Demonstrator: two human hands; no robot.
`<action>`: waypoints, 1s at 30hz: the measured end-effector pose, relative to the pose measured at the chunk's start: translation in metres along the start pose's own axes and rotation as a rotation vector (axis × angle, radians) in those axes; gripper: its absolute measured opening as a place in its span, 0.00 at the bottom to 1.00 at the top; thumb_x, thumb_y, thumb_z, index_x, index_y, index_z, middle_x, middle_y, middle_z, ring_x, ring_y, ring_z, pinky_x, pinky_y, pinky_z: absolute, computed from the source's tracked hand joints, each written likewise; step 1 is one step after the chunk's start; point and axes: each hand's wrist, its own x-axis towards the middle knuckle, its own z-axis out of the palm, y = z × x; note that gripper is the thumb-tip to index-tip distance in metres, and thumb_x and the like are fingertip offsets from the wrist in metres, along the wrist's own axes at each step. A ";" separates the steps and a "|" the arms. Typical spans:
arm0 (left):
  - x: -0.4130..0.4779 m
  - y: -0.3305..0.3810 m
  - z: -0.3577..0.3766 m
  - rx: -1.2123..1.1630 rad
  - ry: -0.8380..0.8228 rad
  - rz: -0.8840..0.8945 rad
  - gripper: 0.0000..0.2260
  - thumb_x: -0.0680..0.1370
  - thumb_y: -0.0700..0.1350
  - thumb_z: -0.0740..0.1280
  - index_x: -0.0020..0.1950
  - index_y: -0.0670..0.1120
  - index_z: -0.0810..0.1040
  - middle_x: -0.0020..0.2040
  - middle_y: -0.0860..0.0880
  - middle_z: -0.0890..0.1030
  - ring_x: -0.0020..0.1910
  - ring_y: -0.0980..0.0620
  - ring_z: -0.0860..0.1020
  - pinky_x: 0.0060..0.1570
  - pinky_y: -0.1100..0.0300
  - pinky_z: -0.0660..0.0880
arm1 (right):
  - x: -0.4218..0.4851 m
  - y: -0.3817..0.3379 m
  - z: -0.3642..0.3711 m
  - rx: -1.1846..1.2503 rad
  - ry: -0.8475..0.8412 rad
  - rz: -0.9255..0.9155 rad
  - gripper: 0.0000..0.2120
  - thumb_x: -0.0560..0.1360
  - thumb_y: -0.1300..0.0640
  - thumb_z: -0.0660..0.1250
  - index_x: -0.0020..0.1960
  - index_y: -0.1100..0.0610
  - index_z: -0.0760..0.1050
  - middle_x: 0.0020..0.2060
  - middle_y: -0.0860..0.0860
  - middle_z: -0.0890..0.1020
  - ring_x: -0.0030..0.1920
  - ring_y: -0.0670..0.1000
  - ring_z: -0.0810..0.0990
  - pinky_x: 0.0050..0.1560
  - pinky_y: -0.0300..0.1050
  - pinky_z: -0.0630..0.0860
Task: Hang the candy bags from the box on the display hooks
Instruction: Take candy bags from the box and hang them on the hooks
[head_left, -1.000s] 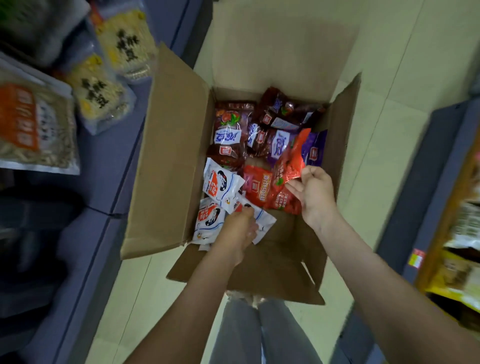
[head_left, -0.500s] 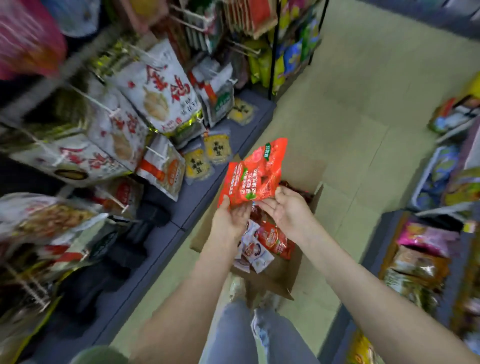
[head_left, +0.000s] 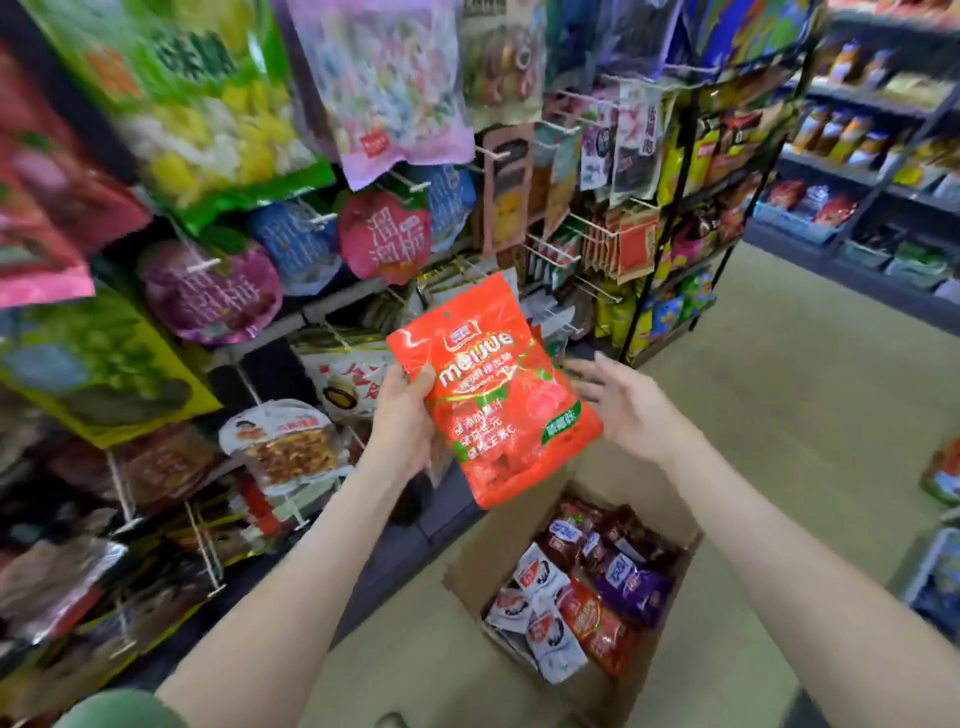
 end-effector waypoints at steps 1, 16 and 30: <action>-0.005 0.018 -0.008 0.050 -0.009 0.048 0.07 0.82 0.36 0.57 0.56 0.42 0.72 0.48 0.47 0.81 0.43 0.51 0.81 0.45 0.55 0.80 | 0.000 -0.008 0.027 -0.040 -0.058 -0.013 0.24 0.72 0.44 0.65 0.63 0.57 0.73 0.53 0.55 0.81 0.49 0.54 0.80 0.49 0.49 0.75; -0.058 0.235 -0.136 0.263 -0.028 0.316 0.09 0.77 0.43 0.68 0.57 0.44 0.78 0.51 0.43 0.84 0.49 0.45 0.83 0.49 0.50 0.79 | -0.012 -0.014 0.335 -0.191 -0.305 -0.437 0.05 0.74 0.62 0.65 0.49 0.58 0.78 0.40 0.51 0.85 0.40 0.49 0.84 0.46 0.45 0.80; -0.085 0.324 -0.165 0.167 0.317 0.534 0.06 0.75 0.45 0.70 0.50 0.46 0.79 0.43 0.48 0.85 0.42 0.47 0.84 0.39 0.56 0.81 | -0.020 -0.052 0.459 -0.409 -0.422 -0.828 0.10 0.75 0.59 0.68 0.55 0.53 0.70 0.48 0.48 0.82 0.46 0.46 0.83 0.42 0.38 0.79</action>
